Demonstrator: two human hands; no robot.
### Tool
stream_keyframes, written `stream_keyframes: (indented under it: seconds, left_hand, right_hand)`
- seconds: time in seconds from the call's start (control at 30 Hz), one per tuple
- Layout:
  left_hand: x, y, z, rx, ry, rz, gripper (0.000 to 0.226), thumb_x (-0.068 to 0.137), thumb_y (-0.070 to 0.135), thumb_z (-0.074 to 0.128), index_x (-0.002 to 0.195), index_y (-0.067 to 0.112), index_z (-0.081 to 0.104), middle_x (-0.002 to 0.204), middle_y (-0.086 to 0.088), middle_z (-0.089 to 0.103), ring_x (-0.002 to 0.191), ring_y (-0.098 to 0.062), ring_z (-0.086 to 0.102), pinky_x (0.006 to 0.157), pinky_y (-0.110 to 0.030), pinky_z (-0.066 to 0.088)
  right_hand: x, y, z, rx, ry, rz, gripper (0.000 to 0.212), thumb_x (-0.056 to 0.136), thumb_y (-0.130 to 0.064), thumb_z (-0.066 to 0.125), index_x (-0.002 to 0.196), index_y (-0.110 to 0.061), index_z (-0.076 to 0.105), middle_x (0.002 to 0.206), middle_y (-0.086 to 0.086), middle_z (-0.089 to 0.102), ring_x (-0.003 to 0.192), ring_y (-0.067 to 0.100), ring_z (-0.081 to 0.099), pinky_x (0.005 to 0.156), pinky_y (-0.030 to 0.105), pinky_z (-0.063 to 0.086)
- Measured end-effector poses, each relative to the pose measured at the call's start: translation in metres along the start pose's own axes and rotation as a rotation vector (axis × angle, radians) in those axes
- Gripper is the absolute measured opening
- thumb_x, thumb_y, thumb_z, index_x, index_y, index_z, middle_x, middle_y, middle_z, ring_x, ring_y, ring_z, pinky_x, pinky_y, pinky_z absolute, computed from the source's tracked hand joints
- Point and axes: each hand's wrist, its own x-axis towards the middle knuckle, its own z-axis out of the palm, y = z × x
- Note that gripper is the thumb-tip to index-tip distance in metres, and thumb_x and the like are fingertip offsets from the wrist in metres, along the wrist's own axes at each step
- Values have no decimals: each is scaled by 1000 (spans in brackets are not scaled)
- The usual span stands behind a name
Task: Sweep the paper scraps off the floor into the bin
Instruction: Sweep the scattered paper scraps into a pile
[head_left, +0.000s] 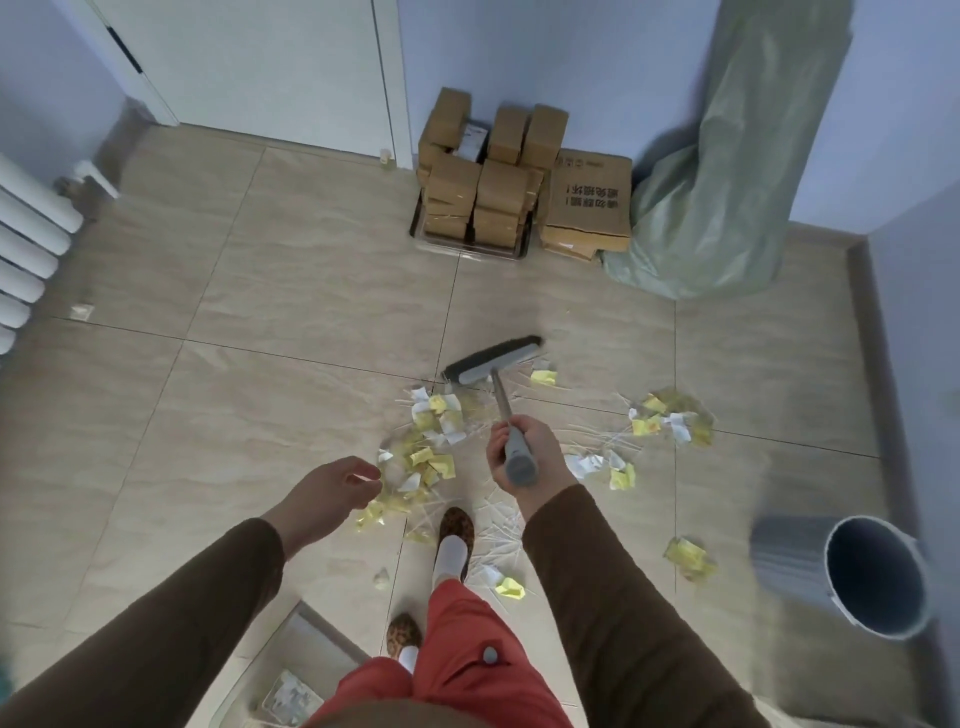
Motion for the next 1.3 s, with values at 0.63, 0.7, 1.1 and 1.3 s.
stream_keyframes:
  seconds: [0.63, 0.7, 1.1, 1.3]
  left_hand:
    - [-71, -7, 114, 103, -153, 167, 20, 92, 28, 66, 108, 16, 68, 107, -8, 72, 99, -24, 70, 84, -38, 54]
    - [-71, 4, 130, 112, -166, 186, 19, 92, 28, 66, 107, 17, 68, 107, -8, 72, 97, -23, 70, 82, -36, 53]
    - [-49, 84, 232, 156, -118, 170, 20, 95, 27, 63, 111, 17, 67, 107, -6, 71, 96, -21, 70, 87, -38, 55]
    - [-36, 155, 326, 150, -84, 123, 23, 96, 23, 62, 115, 12, 66, 109, -9, 71, 97, -22, 69, 86, -38, 54]
  right_hand:
    - [-191, 59, -201, -437, 83, -276, 36, 97, -4, 49, 130, -18, 46, 65, 8, 52, 45, 13, 44, 34, 20, 37]
    - [-197, 50, -212, -558, 123, -326, 39, 95, -4, 51, 131, -17, 43, 65, 7, 53, 46, 14, 44, 36, 22, 38]
    - [-197, -114, -305, -1141, 383, -547, 44, 94, -13, 52, 136, -25, 48, 84, 8, 63, 62, 18, 55, 48, 26, 48]
    - [-182, -274, -371, -1163, 427, -516, 50, 96, -9, 53, 142, -26, 47, 86, 10, 65, 64, 17, 59, 53, 27, 53]
